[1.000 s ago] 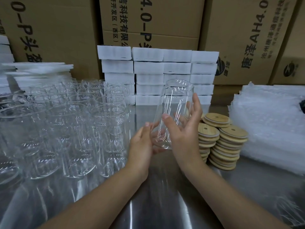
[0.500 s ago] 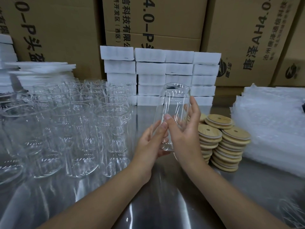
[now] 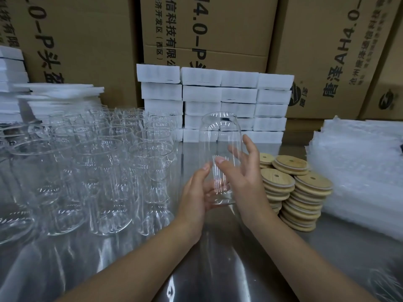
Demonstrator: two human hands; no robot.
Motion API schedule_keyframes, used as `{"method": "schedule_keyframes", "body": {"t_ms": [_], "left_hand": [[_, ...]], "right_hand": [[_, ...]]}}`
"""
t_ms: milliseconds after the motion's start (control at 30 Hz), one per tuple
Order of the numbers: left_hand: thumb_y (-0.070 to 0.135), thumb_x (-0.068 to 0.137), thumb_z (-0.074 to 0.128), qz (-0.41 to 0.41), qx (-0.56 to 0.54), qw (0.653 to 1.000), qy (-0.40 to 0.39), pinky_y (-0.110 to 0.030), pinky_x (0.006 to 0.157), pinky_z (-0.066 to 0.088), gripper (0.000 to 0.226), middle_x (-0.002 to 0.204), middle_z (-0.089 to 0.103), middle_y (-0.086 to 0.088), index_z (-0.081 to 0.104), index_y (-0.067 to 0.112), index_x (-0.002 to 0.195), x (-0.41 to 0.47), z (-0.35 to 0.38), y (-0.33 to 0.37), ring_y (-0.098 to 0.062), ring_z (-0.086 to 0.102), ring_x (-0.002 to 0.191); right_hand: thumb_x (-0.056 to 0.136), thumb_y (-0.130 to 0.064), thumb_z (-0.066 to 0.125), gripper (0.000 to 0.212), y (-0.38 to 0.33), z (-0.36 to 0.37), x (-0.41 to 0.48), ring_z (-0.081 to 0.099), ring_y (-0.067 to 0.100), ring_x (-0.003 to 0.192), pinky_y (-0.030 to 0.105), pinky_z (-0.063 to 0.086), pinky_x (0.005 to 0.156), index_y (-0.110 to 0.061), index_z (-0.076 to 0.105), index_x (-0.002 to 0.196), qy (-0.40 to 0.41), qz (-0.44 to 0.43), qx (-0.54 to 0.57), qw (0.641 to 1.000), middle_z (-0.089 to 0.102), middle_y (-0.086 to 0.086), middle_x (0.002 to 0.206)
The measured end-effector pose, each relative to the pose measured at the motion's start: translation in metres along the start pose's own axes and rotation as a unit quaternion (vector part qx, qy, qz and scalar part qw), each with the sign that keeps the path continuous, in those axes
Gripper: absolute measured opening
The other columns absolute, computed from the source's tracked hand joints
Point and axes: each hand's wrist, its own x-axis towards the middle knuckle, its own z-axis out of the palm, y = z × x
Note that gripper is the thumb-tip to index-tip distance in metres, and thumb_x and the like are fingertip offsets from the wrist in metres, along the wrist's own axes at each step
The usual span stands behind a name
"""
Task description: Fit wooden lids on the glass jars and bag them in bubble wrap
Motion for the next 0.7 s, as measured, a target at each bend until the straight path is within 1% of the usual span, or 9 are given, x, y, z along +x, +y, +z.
{"method": "schedule_keyframes", "body": {"t_ms": [100,267,333,400,467,533,600,667,700], "left_hand": [[0.054,0.075,0.045,0.010,0.026,1.000,-0.006,-0.024,0.056,0.052,0.063,0.101,0.075,-0.011,0.061,0.014,0.120,0.000,0.001,0.000,-0.014,0.069,0.072],[0.048,0.072,0.063,0.017,-0.001,1.000,0.016,-0.026,0.053,0.055,0.062,0.094,0.075,-0.012,0.057,0.011,0.122,0.001,0.002,-0.001,-0.018,0.073,0.071],[0.045,0.067,0.069,0.004,0.006,0.999,0.031,-0.039,0.067,0.059,0.069,0.100,0.073,-0.016,0.054,0.015,0.126,0.000,0.005,-0.003,-0.026,0.073,0.085],[0.043,0.063,0.080,0.015,0.028,0.998,0.046,-0.040,0.072,0.059,0.073,0.103,0.070,-0.015,0.052,0.021,0.126,0.000,0.009,-0.004,-0.020,0.072,0.087],[0.042,0.056,0.089,0.045,0.044,0.997,0.050,-0.029,0.062,0.058,0.075,0.101,0.066,-0.011,0.051,0.028,0.119,0.000,0.011,-0.005,-0.007,0.071,0.079],[0.047,0.050,0.076,0.070,0.079,0.993,0.056,-0.017,0.058,0.054,0.077,0.105,0.064,-0.007,0.045,0.032,0.119,-0.001,0.011,-0.002,0.002,0.069,0.079],[0.051,0.051,0.073,0.085,0.130,0.985,0.068,-0.014,0.065,0.052,0.085,0.112,0.062,-0.001,0.037,0.035,0.127,0.000,0.009,-0.001,0.000,0.067,0.091],[0.050,0.058,0.074,0.091,0.162,0.979,0.084,-0.017,0.077,0.049,0.087,0.115,0.060,0.003,0.034,0.035,0.134,0.003,0.006,-0.003,-0.007,0.062,0.105],[0.047,0.063,0.076,0.091,0.171,0.977,0.089,-0.016,0.078,0.046,0.086,0.114,0.058,0.005,0.033,0.033,0.136,0.005,0.004,-0.004,-0.008,0.059,0.108]], "right_hand": [[0.089,-0.027,0.065,0.070,-0.005,0.003,-0.004,0.053,0.009,0.117,0.038,0.049,0.099,-0.036,0.024,0.144,-0.005,-0.017,-0.076,0.997,0.040,-0.005,0.144],[0.094,-0.034,0.054,0.055,-0.017,-0.002,0.000,0.046,0.001,0.128,0.024,0.040,0.107,-0.030,0.036,0.146,-0.051,-0.012,-0.141,0.989,0.045,-0.010,0.144],[0.093,-0.034,0.055,0.042,-0.027,-0.010,0.006,0.052,-0.005,0.118,0.015,0.040,0.101,-0.025,0.054,0.134,-0.022,-0.038,-0.178,0.983,0.058,-0.012,0.131],[0.092,-0.027,0.059,0.020,-0.040,-0.022,0.014,0.062,-0.006,0.096,0.011,0.046,0.086,-0.024,0.070,0.108,0.020,-0.059,-0.166,0.984,0.071,-0.013,0.104],[0.091,-0.025,0.060,0.013,-0.053,-0.037,0.023,0.064,-0.003,0.082,0.017,0.049,0.076,-0.027,0.073,0.088,0.040,-0.050,-0.157,0.985,0.073,-0.012,0.084],[0.088,-0.036,0.061,0.011,-0.062,-0.055,0.035,0.062,-0.005,0.087,0.025,0.049,0.079,-0.033,0.071,0.087,0.041,-0.022,-0.235,0.971,0.071,-0.018,0.087],[0.085,-0.054,0.058,0.027,-0.064,-0.077,0.049,0.055,0.008,0.114,0.040,0.044,0.097,-0.038,0.063,0.107,0.008,0.064,-0.427,0.902,0.065,-0.016,0.112],[0.081,-0.068,0.054,0.063,-0.063,-0.095,0.058,0.040,0.027,0.132,0.049,0.030,0.109,-0.036,0.046,0.134,-0.054,0.189,-0.595,0.779,0.048,-0.002,0.140],[0.078,-0.071,0.055,0.074,-0.061,-0.101,0.061,0.035,0.031,0.135,0.049,0.026,0.111,-0.033,0.039,0.140,-0.078,0.228,-0.623,0.744,0.041,0.001,0.147]]}}
